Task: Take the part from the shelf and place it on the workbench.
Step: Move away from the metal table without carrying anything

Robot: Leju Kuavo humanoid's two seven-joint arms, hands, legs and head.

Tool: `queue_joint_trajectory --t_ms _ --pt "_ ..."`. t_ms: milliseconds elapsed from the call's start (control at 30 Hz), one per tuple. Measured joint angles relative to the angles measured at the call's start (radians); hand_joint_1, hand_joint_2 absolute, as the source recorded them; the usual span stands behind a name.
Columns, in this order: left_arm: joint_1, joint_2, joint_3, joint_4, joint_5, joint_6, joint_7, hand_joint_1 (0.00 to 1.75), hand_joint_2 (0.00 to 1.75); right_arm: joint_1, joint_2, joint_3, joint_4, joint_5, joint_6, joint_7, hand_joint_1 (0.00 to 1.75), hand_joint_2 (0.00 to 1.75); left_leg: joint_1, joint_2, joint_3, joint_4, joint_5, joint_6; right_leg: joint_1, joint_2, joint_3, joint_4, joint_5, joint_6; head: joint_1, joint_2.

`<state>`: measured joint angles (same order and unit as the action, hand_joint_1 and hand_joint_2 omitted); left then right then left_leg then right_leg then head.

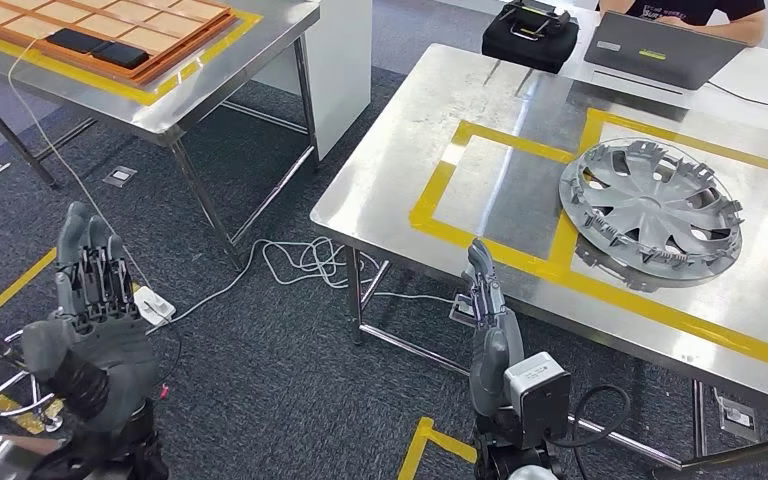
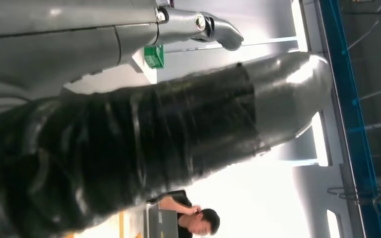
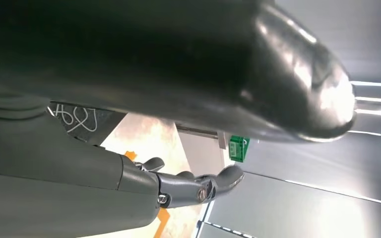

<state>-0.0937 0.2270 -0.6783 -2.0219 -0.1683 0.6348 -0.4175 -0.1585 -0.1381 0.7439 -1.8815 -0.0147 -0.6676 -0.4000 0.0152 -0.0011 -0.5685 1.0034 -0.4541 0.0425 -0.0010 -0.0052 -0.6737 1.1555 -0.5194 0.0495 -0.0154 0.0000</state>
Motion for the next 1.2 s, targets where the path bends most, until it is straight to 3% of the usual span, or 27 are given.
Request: queue_joint_trajectory --t_ms 67,100,133,200,267,333,400,467,533,567,600,633,733,800,867,933,967,1033,1100,1133,1200 --pt "0.001 0.000 0.000 0.000 0.000 0.000 0.000 0.00 0.00 0.003 0.000 0.000 0.000 0.000 -0.002 0.000 0.00 0.00 0.000 0.000 -0.019 0.002 0.011 0.001 -0.003 0.000 -0.033 0.110 -0.052 0.005 0.011 0.000" --pt "0.002 0.000 0.000 0.000 0.000 0.000 0.000 0.00 0.00 0.004 0.000 0.000 0.000 0.000 -0.002 0.000 0.00 0.00 0.000 -0.001 -0.028 0.003 0.017 0.000 -0.004 0.000 -0.029 0.121 -0.052 0.005 0.016 0.000" --pt "0.003 0.000 0.000 0.000 0.000 0.001 0.000 0.00 0.00 0.005 0.000 0.000 0.000 0.001 -0.002 0.000 0.00 0.00 0.000 -0.001 -0.036 0.005 0.022 -0.002 -0.004 0.000 -0.005 0.091 -0.034 0.004 0.021 0.000" --pt "0.004 0.000 0.000 0.000 0.000 0.001 0.000 0.00 0.00 0.004 0.000 0.000 0.000 0.001 -0.003 0.000 0.00 0.00 0.000 -0.001 -0.048 0.009 0.031 -0.008 -0.003 0.000 0.078 -0.043 0.011 -0.004 0.029 0.000" --pt "0.004 0.000 0.000 0.000 0.000 0.002 0.000 0.00 0.00 0.003 0.000 0.000 0.000 0.002 -0.003 0.000 0.00 0.00 -0.002 -0.001 -0.057 0.011 0.040 -0.018 0.002 0.001 0.132 -0.138 0.028 -0.015 0.032 0.000" --pt "0.004 0.000 0.000 0.000 0.000 0.002 -0.001 0.00 0.00 0.003 0.000 0.000 0.000 0.002 -0.003 -0.001 0.00 0.00 -0.001 -0.001 -0.063 0.011 0.051 -0.031 0.009 0.002 0.132 -0.150 0.031 -0.028 0.031 0.000" --pt "0.005 0.000 0.000 0.000 0.000 0.003 -0.001 0.00 0.00 0.003 0.000 0.000 0.000 0.002 -0.003 -0.001 0.00 0.00 0.001 -0.001 -0.072 0.017 0.050 -0.043 0.006 0.000 0.131 -0.158 0.045 -0.042 0.030 0.000" --pt "0.006 0.001 0.000 0.000 0.000 0.003 -0.001 0.00 0.00 0.003 0.000 0.000 0.000 0.002 -0.003 -0.001 0.00 0.00 0.001 -0.001 -0.101 0.077 0.000 -0.049 0.001 -0.003 0.130 -0.169 0.063 -0.054 0.022 0.000" --pt "0.007 0.001 0.000 0.001 0.001 0.003 -0.001 0.00 0.00 0.003 0.000 0.000 0.000 0.002 -0.003 -0.001 0.00 0.00 0.001 -0.001 -0.147 0.202 -0.080 -0.054 0.003 -0.004 0.112 -0.169 0.078 -0.061 0.009 0.000" --pt "0.008 0.001 0.000 0.001 0.001 0.003 -0.001 0.00 0.00 0.003 0.000 0.000 0.000 0.002 -0.003 -0.001 0.00 0.00 0.001 -0.001 -0.163 0.256 -0.106 -0.055 0.005 -0.004 0.101 -0.168 0.085 -0.062 0.004 0.000" --pt "0.009 0.001 0.000 0.002 0.001 0.003 -0.001 0.00 0.00 0.004 0.000 0.000 0.000 0.002 -0.003 -0.001 0.00 0.00 0.001 -0.001 -0.163 0.279 -0.113 -0.054 0.006 -0.003 0.091 -0.167 0.092 -0.063 0.001 0.000" --pt "0.009 0.002 0.000 0.003 0.001 0.003 -0.001 0.00 0.00 0.004 0.000 0.000 0.000 0.002 -0.003 -0.001 0.00 0.00 0.001 -0.001 -0.143 0.263 -0.103 -0.052 0.008 -0.003 0.082 -0.166 0.098 -0.062 -0.003 0.000" --pt "0.009 0.001 0.000 0.003 0.001 0.004 -0.001 0.00 0.00 0.004 0.000 0.000 0.000 0.002 -0.003 -0.001 0.00 0.00 -0.004 0.000 -0.017 0.075 -0.052 -0.034 0.012 -0.002 0.062 -0.158 0.113 -0.056 -0.014 0.000" --pt "0.008 0.001 0.001 0.002 0.001 0.006 -0.002 0.00 0.00 0.004 0.000 0.000 0.000 0.002 -0.003 -0.001 0.00 0.00 -0.010 0.001 0.018 0.007 -0.046 -0.023 0.013 -0.002 0.054 -0.155 0.122 -0.046 -0.014 0.000" --pt "0.009 0.001 0.001 0.002 0.001 0.006 -0.002 0.00 0.00 0.004 0.000 0.000 0.000 0.002 -0.003 -0.002 0.00 0.00 -0.012 0.000 0.015 0.002 -0.035 -0.013 0.011 -0.003 0.051 -0.156 0.129 -0.034 -0.012 0.000" --pt "0.009 0.001 0.001 0.002 0.001 0.007 -0.002 0.00 0.00 0.005 0.000 -0.001 0.000 0.002 -0.003 -0.003 0.00 0.00 -0.007 0.001 0.016 -0.007 -0.018 -0.002 0.009 0.000 0.034 -0.135 0.108 -0.021 -0.011 0.000" --pt "0.009 0.001 0.001 0.002 0.001 0.007 -0.002 0.00 0.00 0.005 0.000 -0.002 0.000 0.001 -0.004 -0.004 0.00 0.00 -0.003 0.002 0.013 -0.011 -0.008 0.002 0.007 0.001 0.017 -0.097 0.077 -0.014 -0.007 0.000" --pt "0.010 0.000 0.001 0.002 0.001 0.007 -0.004 0.00 0.00 0.006 0.000 -0.002 0.000 0.001 -0.005 -0.005 0.00 0.00 -0.002 0.002 -0.004 -0.009 0.007 0.005 0.000 0.002 -0.026 0.029 -0.007 -0.003 0.007 0.000" --pt "0.011 0.000 0.001 0.002 0.002 0.007 -0.005 0.00 0.00 0.007 0.000 -0.003 0.000 0.001 -0.006 -0.006 0.00 0.00 -0.002 0.002 -0.027 -0.004 0.020 0.004 -0.005 0.002 -0.043 0.121 -0.051 0.003 0.017 0.000" --pt "0.011 0.000 0.001 0.002 0.002 0.007 -0.005 0.00 0.00 0.008 0.000 -0.004 0.000 0.001 -0.006 -0.006 0.00 0.00 -0.002 0.002 -0.038 -0.002 0.026 0.002 -0.006 0.002 -0.026 0.114 -0.048 0.004 0.021 0.000" --pt "0.011 0.000 0.001 0.003 0.002 0.008 -0.005 0.00 0.00 0.008 0.000 -0.006 0.000 0.001 -0.007 -0.006 0.00 0.00 -0.002 0.001 -0.053 0.003 0.036 -0.003 -0.008 0.002 0.057 -0.005 -0.008 0.002 0.028 0.000"
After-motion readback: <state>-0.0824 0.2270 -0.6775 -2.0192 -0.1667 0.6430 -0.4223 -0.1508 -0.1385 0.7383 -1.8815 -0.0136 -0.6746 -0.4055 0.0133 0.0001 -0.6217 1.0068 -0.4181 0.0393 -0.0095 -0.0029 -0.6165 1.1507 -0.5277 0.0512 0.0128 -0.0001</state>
